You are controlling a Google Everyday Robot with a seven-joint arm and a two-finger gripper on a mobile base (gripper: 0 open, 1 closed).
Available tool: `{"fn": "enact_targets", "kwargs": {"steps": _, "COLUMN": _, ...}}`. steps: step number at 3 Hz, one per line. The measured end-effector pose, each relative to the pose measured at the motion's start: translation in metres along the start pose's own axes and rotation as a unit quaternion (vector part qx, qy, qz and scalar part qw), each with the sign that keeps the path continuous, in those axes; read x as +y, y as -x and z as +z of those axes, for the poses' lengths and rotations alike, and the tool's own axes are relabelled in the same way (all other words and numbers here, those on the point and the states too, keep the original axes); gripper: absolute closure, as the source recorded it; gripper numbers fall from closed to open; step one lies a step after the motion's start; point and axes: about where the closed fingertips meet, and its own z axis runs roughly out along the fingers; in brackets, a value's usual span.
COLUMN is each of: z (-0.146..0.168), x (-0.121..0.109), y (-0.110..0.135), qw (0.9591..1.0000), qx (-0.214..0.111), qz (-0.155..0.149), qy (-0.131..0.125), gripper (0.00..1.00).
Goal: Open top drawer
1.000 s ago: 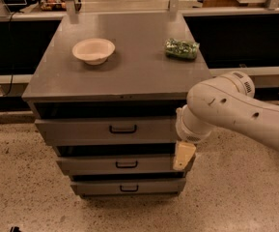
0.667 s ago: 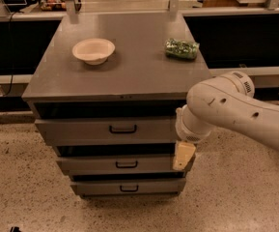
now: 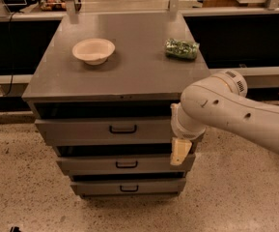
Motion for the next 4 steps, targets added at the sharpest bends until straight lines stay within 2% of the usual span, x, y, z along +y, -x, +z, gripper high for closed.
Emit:
{"fn": "enact_targets", "kwargs": {"steps": 1, "z": 0.006, "x": -0.010, "y": 0.005, "qw": 0.9997, "qx": 0.005, "qz": -0.021, "qy": -0.013, "gripper": 0.00}}
{"fn": "enact_targets", "kwargs": {"steps": 2, "z": 0.019, "x": -0.017, "y": 0.006, "qw": 0.9993, "qx": -0.014, "qz": -0.031, "qy": -0.014, "gripper": 0.00}}
{"fn": "enact_targets", "kwargs": {"steps": 4, "z": 0.051, "x": -0.010, "y": 0.006, "qw": 0.9977, "qx": -0.039, "qz": -0.054, "qy": 0.001, "gripper": 0.00}}
